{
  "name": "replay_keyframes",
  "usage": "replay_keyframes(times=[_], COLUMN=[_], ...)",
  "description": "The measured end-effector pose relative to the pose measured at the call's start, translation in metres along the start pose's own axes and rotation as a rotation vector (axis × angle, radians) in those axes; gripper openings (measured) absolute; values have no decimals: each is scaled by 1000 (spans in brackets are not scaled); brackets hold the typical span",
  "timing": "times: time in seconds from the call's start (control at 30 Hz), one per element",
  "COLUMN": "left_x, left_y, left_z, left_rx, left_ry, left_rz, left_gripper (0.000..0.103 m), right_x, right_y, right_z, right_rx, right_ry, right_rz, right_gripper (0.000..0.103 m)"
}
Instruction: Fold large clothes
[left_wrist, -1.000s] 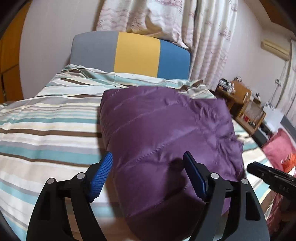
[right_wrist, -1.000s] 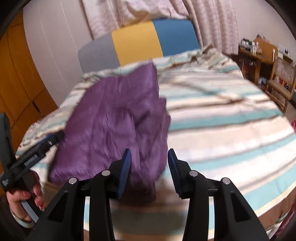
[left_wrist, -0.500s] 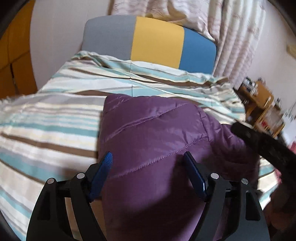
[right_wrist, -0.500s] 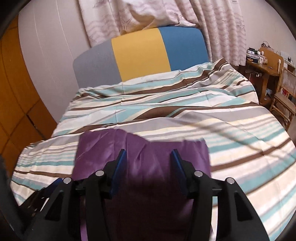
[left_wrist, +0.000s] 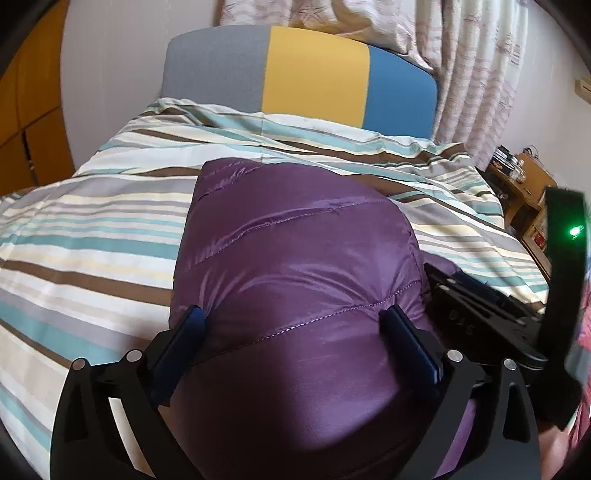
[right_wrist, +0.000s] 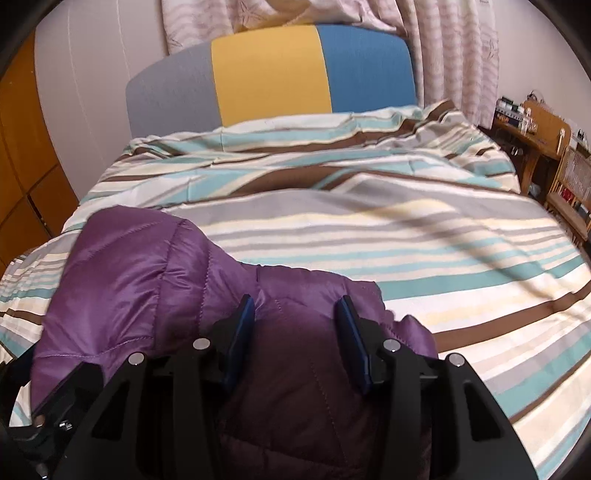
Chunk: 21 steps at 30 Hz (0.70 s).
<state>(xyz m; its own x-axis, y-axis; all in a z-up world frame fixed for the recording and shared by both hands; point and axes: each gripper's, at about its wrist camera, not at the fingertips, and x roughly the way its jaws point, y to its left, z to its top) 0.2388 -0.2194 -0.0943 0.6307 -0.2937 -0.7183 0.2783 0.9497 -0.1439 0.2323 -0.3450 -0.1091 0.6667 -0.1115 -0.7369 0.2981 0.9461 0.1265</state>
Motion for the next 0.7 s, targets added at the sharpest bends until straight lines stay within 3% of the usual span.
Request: replay_keyframes(times=[0.27,0.43,0.57,0.7], left_x=[-1,19,51,84], left_y=[-2,4,5,21], left_z=[21,57,72,66], left_rx=[-13,-35,-21,-70], left_ry=[42,33,109,197], left_rz=[22,117,163,145], left_gripper=[97,97,97,100], right_x=[5,5,5,7], right_y=[0,-2,0,-2], right_z=[-6,-6,-5,-4], right_rx=[19,21,23,37], right_ry=[-1,-6,-2,11], right_rz=[-5,-10,-10,-7], right_gripper=[48,48,48,48])
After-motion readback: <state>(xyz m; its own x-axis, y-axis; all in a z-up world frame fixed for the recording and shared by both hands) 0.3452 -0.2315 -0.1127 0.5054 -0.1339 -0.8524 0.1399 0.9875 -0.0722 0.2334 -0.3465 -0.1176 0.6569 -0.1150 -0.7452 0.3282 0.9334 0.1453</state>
